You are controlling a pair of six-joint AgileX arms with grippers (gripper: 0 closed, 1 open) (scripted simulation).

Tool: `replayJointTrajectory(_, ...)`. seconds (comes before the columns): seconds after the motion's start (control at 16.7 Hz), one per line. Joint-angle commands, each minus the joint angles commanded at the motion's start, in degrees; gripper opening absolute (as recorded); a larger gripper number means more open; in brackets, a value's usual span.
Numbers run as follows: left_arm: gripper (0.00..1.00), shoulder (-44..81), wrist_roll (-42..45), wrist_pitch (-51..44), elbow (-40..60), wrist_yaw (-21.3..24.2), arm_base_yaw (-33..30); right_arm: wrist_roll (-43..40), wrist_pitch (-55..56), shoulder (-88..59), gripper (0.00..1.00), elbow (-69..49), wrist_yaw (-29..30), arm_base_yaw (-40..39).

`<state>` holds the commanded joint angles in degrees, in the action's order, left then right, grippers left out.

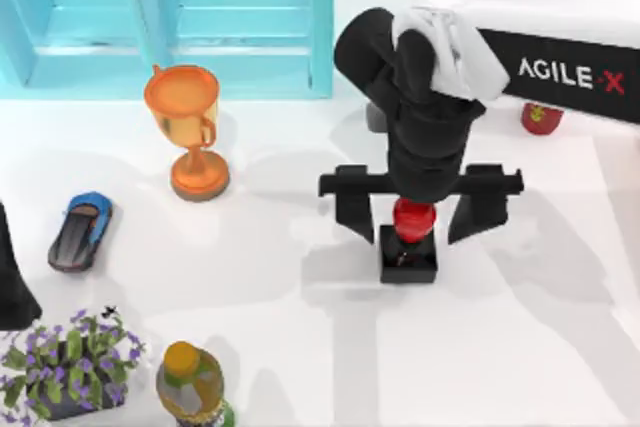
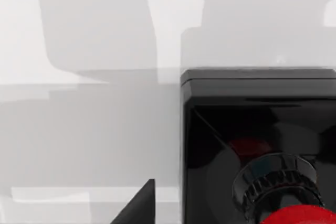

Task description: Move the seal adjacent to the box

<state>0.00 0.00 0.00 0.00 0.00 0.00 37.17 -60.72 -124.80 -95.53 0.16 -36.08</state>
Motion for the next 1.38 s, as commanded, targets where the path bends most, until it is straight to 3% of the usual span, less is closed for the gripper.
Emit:
replayJointTrajectory(0.48,1.0,0.0,0.0,0.0,0.0,0.0,0.0,0.0,0.0,0.0,0.02,0.0,0.0,0.0)
replayJointTrajectory(1.08,1.0,0.0,0.0,0.0,0.0,0.0,0.0,0.1,-0.2,0.1,0.0,-0.2,0.0,0.1)
replayJointTrajectory(1.38,1.0,0.0,0.0,0.0,0.0,0.0,0.0,0.1,-8.3,1.3,0.0,-6.3,0.0,0.1)
